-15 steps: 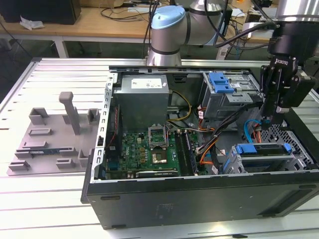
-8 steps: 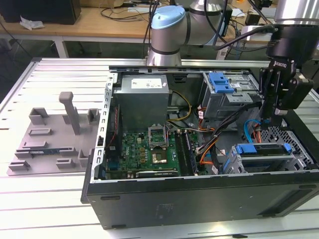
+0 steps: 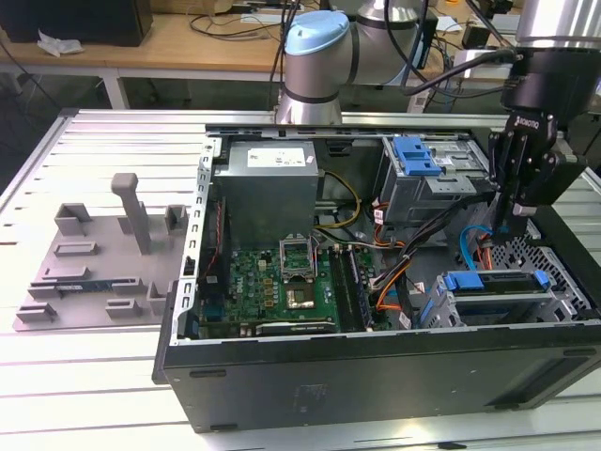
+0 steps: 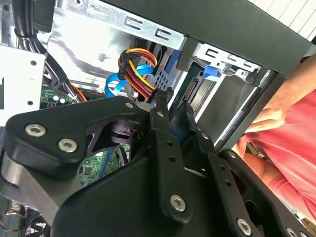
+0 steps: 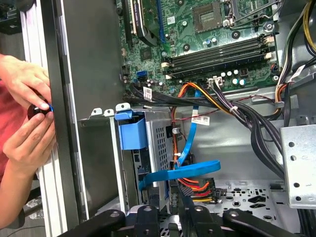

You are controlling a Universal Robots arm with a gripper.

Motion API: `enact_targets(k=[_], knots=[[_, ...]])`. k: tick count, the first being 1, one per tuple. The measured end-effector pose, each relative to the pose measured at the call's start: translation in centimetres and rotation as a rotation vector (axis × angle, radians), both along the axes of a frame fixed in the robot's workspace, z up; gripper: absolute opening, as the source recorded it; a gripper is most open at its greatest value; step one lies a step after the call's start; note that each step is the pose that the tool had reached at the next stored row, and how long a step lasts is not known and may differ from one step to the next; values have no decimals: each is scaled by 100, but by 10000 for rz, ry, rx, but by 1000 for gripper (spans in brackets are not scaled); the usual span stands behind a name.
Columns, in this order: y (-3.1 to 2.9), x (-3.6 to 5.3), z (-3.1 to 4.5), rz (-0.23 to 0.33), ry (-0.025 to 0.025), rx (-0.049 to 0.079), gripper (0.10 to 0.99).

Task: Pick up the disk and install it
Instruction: 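Insert the first disk wire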

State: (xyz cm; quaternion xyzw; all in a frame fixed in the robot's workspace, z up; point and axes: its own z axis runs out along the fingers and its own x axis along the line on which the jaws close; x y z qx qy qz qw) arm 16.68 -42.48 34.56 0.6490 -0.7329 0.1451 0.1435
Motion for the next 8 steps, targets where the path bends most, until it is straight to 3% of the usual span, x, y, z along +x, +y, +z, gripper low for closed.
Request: enact_targets(k=[8], knots=[[7, 0, -32, 79, 0, -2, 290]])
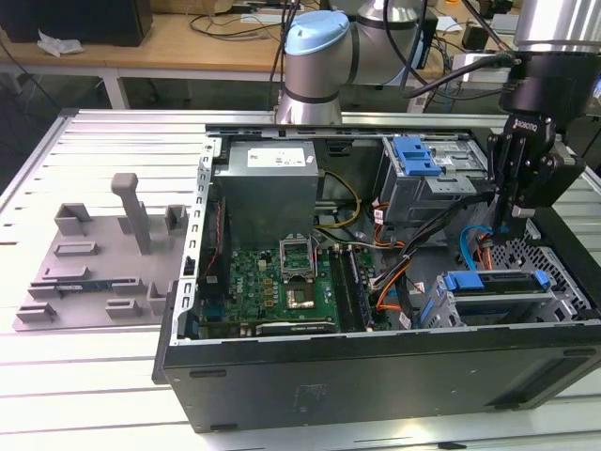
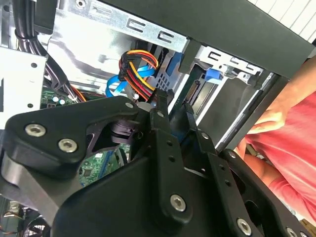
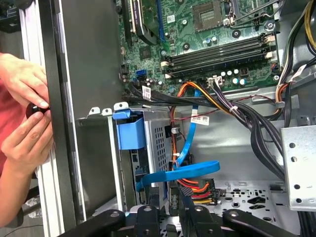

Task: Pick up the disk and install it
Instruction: 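Insert the first disk wire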

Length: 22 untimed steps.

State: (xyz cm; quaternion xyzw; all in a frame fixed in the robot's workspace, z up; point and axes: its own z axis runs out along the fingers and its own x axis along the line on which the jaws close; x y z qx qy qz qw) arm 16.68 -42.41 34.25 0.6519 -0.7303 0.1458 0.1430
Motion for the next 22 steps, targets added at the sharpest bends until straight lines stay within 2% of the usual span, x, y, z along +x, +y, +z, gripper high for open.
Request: enact_targets(k=[2, 4, 8, 10, 13, 15, 17, 19, 22], knots=[[3, 0, -6, 24, 0, 1, 275], [4, 0, -8, 42, 0, -1, 165], [4, 0, -13, 67, 0, 5, 165], [-9, 0, -1, 66, 0, 84, 165], [-64, 2, 56, 68, 0, 429, 165], [-95, 4, 71, 67, -1, 537, 165], [-155, 4, 91, 67, -2, 662, 165], [-197, 4, 93, 67, -2, 817, 165], [-264, 4, 93, 67, -3, 1114, 165]])
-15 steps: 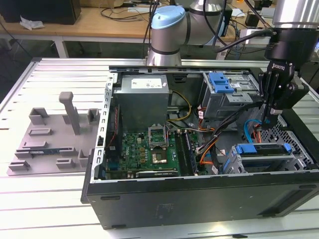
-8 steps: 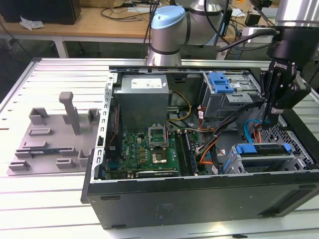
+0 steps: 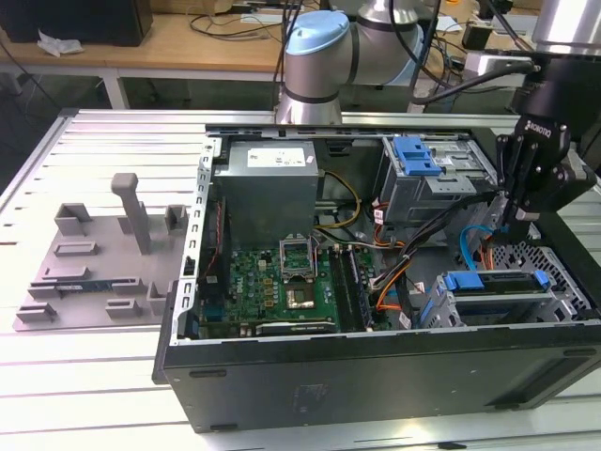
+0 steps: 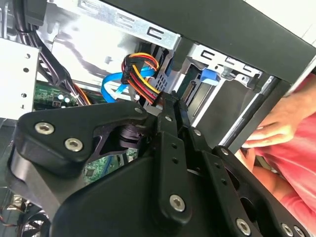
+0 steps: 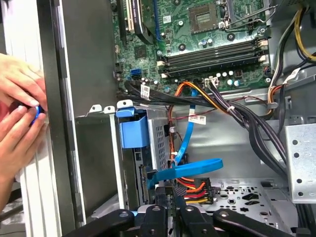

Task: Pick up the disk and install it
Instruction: 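Insert the first disk wire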

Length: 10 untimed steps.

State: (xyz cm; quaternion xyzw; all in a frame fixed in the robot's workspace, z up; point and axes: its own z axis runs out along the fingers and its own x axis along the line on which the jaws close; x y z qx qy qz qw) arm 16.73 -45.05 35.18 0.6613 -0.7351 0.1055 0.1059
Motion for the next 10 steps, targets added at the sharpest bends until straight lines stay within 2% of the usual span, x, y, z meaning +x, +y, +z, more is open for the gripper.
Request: enact_targets(k=[4, 10], knots=[[-94, 0, 5, 0, 0, 249, 165], [-252, 0, 5, 0, 0, 463, 165]])
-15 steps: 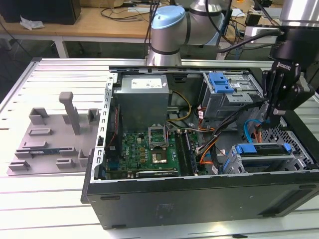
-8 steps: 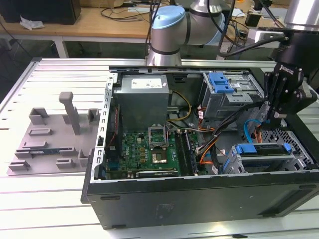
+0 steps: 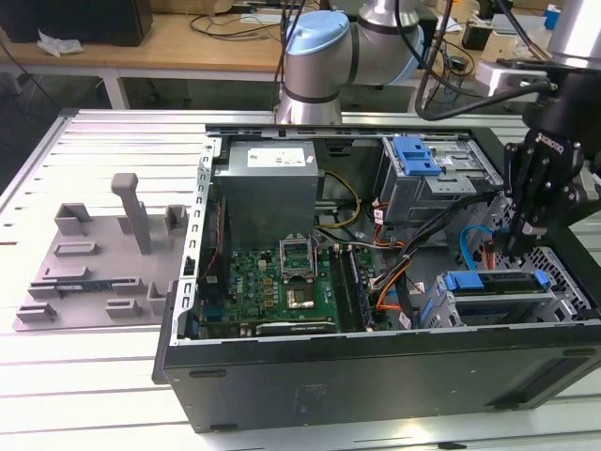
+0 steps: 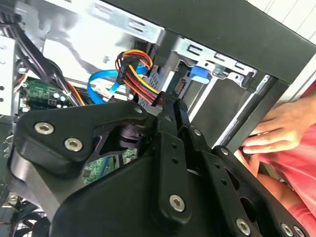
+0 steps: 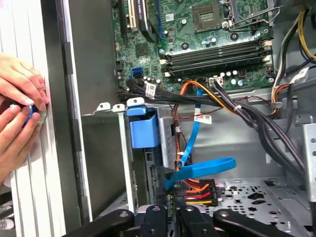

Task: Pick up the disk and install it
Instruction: 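Insert the first disk wire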

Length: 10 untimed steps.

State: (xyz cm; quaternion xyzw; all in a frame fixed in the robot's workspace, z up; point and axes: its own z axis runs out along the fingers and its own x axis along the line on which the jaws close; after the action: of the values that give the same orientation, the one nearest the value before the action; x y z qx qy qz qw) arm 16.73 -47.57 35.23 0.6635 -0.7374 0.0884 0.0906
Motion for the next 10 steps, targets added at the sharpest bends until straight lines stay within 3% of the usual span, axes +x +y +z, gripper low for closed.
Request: enact_targets(k=[3, 4, 6, 8, 10], knots=[[-70, 3, 0, 1, 0, 173, 165], [-98, 5, 0, 1, 0, 317, 165], [-158, 9, 1, 0, -3, 801, 165], [-186, 12, 1, 1, -5, 1016, 165], [-226, 19, 6, -1, -5, 1135, 165]])
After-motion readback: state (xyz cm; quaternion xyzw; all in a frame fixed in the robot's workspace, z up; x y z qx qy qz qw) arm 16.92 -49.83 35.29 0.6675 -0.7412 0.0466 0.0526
